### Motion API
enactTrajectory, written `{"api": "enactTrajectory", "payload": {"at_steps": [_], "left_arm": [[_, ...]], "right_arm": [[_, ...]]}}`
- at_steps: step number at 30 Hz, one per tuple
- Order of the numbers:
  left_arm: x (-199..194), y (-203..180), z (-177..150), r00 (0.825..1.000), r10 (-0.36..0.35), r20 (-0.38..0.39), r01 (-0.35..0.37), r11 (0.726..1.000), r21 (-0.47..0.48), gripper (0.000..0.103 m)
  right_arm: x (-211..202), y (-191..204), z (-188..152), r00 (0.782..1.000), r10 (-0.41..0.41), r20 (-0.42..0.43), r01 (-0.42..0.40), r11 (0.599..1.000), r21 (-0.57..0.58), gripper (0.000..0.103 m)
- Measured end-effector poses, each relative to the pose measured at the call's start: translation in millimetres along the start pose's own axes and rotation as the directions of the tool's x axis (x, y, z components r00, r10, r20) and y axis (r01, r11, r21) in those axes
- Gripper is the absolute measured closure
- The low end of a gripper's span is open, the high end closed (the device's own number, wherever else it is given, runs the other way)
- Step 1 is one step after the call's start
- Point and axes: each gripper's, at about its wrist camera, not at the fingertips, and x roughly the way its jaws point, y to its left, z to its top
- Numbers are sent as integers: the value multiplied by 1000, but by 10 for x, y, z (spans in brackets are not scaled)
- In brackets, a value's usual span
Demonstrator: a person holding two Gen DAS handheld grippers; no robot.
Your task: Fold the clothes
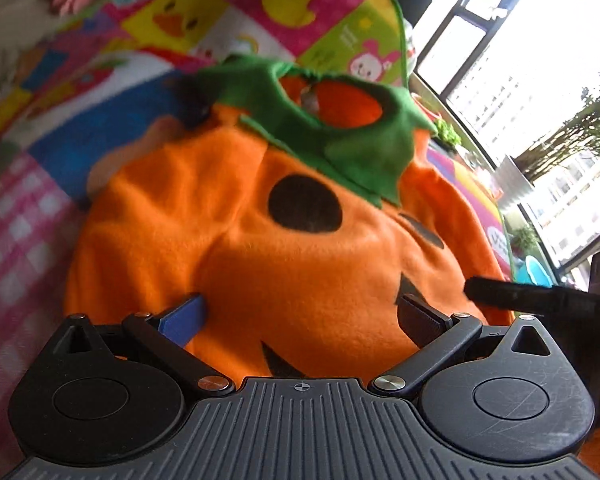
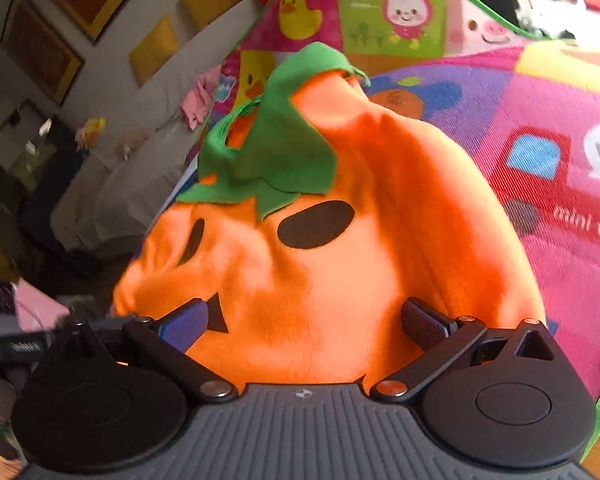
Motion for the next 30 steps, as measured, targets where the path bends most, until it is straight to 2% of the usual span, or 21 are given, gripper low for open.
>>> {"api": "enactTrajectory", "payload": {"at_steps": [3,7,10,13,14,16,18,21,23,26,27,28,29,30], "left_arm": [[27,-23,5,999,-13,-32,14,999,43,0],[51,-68,-6,999,1,-46,3,997,81,0],[81,-124,-26,999,26,-28,-22,994,104,0],[83,-142,-5,999,50,-1,-49,996,68,0],[59,-153,31,999,38,-1,-37,998,58,0],[-55,-204,171,1000,-15,18,13,994,108,0],[-194,-262,384,997,-2,80,-13,981,196,0],[-253,-273,798,986,50,157,-91,959,270,0],[-133,-237,1044,983,81,163,-124,953,278,0],[97,-178,1301,981,112,160,-151,955,255,0],[176,-141,1344,981,116,155,-151,960,238,0],[256,-103,1388,982,120,149,-151,964,220,0],[350,-72,1394,980,130,148,-159,966,205,0],[435,-45,1386,980,142,142,-168,966,197,0]], "right_arm": [[5,34,-56,1000,-15,18,14,999,38,0],[93,209,-34,996,-89,-5,89,996,-26,0],[103,226,13,994,-94,-47,90,992,-89,0],[83,116,151,996,-38,-77,33,998,-61,0],[47,86,213,998,-29,-61,26,998,-55,0],[-112,164,333,997,-55,54,62,989,-131,0],[-294,271,474,976,-94,194,136,966,-220,0],[-403,436,696,941,-138,309,238,919,-314,0],[-344,525,870,926,-174,336,292,893,-342,0],[-93,625,1167,919,-209,334,321,890,-325,0],[28,667,1267,922,-217,322,324,887,-329,3],[154,711,1368,922,-226,313,333,877,-346,11],[286,765,1453,924,-236,300,342,861,-375,19],[469,805,1488,925,-252,284,355,836,-417,21]]}}
